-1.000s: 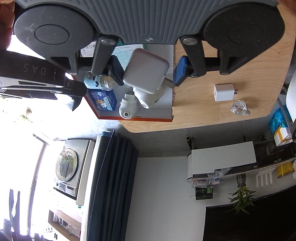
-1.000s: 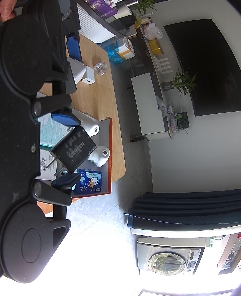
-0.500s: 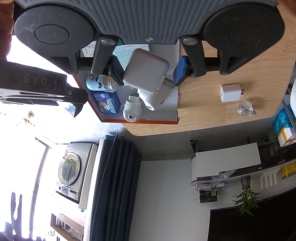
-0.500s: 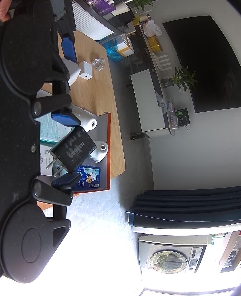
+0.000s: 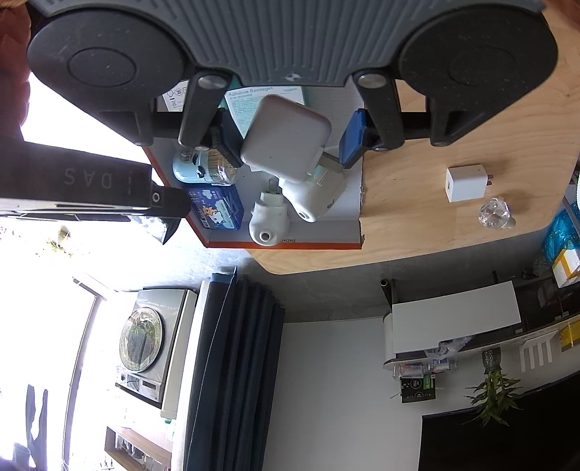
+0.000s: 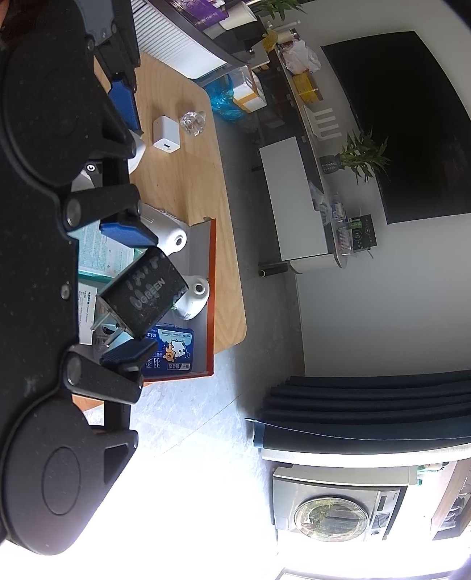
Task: Organize rigid objects
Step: 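Lower the white charger into the box with the left tool while the right tool lowers the black charger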
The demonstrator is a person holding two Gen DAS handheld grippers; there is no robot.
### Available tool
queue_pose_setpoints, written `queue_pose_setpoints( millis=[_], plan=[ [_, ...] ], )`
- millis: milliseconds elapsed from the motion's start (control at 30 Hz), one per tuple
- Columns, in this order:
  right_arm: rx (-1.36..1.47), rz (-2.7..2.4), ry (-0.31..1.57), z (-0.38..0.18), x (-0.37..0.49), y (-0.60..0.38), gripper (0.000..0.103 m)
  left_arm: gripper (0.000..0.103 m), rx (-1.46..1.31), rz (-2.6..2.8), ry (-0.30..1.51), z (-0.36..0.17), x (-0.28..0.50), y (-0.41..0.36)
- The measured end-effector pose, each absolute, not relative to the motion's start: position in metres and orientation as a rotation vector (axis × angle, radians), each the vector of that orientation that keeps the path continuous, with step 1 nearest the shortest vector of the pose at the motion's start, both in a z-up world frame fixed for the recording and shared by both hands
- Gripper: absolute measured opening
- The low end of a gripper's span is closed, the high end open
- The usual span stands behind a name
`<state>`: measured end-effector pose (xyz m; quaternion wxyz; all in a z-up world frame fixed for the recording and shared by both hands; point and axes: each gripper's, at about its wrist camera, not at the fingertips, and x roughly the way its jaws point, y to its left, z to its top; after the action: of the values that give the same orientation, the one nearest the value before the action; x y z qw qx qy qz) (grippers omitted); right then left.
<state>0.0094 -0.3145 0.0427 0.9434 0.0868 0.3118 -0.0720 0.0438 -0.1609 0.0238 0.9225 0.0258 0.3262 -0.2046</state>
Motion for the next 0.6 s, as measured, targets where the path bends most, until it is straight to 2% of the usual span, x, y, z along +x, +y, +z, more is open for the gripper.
queue_pose_setpoints(
  millis=[600],
  plan=[
    [0.179,-0.151,0.670,0.035,0.028,-0.328,0.067,0.058,0.067,-0.492,0.695,0.014,0.056,-0.190]
  ],
)
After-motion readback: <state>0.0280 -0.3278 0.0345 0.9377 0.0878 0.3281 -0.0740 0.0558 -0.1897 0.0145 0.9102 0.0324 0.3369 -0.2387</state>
